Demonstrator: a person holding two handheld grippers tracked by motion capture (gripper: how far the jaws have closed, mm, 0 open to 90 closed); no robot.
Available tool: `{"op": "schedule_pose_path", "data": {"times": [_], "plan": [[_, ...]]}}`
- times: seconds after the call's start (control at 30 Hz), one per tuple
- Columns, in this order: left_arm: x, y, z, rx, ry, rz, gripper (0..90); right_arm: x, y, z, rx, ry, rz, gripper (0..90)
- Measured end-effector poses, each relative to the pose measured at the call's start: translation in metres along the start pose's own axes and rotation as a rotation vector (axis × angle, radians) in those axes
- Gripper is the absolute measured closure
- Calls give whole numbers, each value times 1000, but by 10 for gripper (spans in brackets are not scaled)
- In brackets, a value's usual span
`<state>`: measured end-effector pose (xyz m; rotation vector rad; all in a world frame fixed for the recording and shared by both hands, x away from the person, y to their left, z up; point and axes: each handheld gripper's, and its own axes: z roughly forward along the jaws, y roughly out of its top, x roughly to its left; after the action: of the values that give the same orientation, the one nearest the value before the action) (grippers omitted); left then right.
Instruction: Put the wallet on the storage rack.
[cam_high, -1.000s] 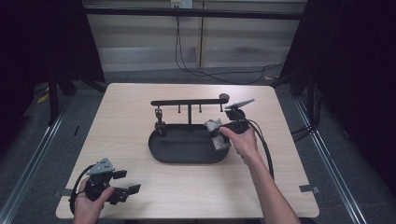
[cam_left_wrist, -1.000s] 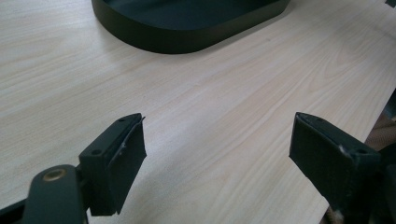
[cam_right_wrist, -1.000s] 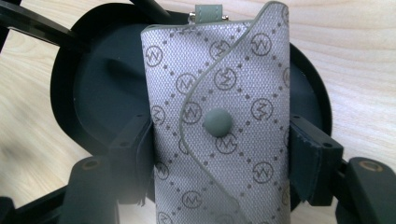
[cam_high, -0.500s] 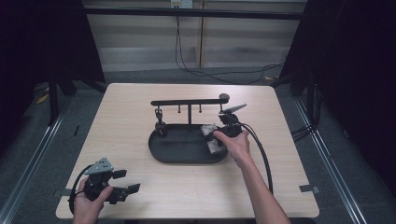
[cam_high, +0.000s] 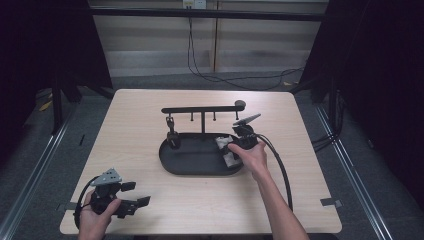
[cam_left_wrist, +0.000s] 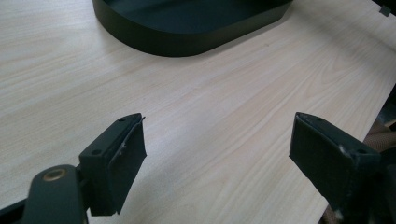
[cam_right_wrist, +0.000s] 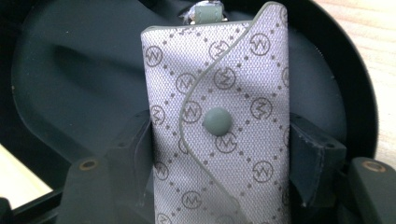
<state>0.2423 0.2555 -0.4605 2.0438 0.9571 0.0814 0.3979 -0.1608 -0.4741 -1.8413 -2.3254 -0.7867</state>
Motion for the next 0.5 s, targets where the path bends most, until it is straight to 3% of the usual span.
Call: {"op": "schedule_pose_path", "data": {"times": [0.13, 0.5], "plan": [[0, 0, 1, 8, 1, 8, 182, -3, -3, 1, -23, 16, 6, 301], [0, 1, 2, 10, -2, 5, 182, -3, -3, -5, -49, -9, 11, 262]]}}
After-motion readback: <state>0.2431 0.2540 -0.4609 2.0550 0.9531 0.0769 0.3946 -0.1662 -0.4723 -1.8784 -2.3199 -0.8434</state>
